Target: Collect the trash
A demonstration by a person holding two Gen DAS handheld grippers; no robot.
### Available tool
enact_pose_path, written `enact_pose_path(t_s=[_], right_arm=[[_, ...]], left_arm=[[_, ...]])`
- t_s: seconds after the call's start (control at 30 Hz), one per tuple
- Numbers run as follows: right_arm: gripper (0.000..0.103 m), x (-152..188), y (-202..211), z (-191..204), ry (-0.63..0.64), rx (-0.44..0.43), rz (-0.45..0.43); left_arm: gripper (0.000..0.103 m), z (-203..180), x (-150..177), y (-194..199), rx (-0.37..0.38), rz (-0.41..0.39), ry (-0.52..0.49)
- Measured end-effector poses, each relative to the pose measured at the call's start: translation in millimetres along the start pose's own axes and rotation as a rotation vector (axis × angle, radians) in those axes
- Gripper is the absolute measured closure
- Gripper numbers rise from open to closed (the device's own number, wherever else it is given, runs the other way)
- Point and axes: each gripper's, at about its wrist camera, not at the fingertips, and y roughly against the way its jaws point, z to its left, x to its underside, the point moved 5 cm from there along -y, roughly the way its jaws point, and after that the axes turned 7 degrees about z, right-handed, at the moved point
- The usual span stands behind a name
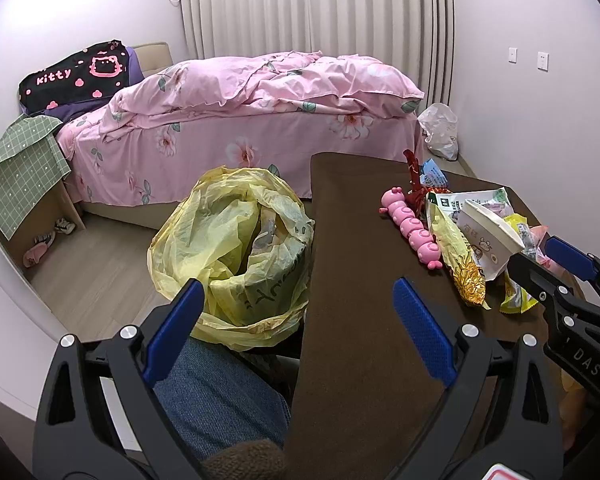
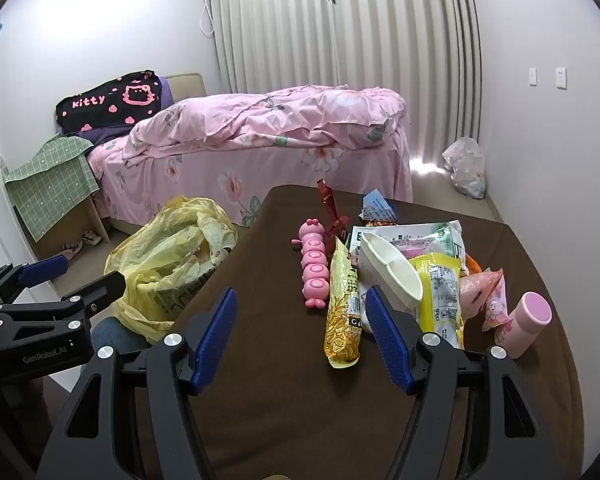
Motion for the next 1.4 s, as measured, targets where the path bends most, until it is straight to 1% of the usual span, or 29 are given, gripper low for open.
enact_pose_path(t_s=[1.4], right_arm=[[0.040, 3.3, -0.4, 1.0, 0.000, -0.002, -0.004]], left_arm=[[0.012, 2.2, 0.3, 1.1, 0.002, 0.003, 0.001]])
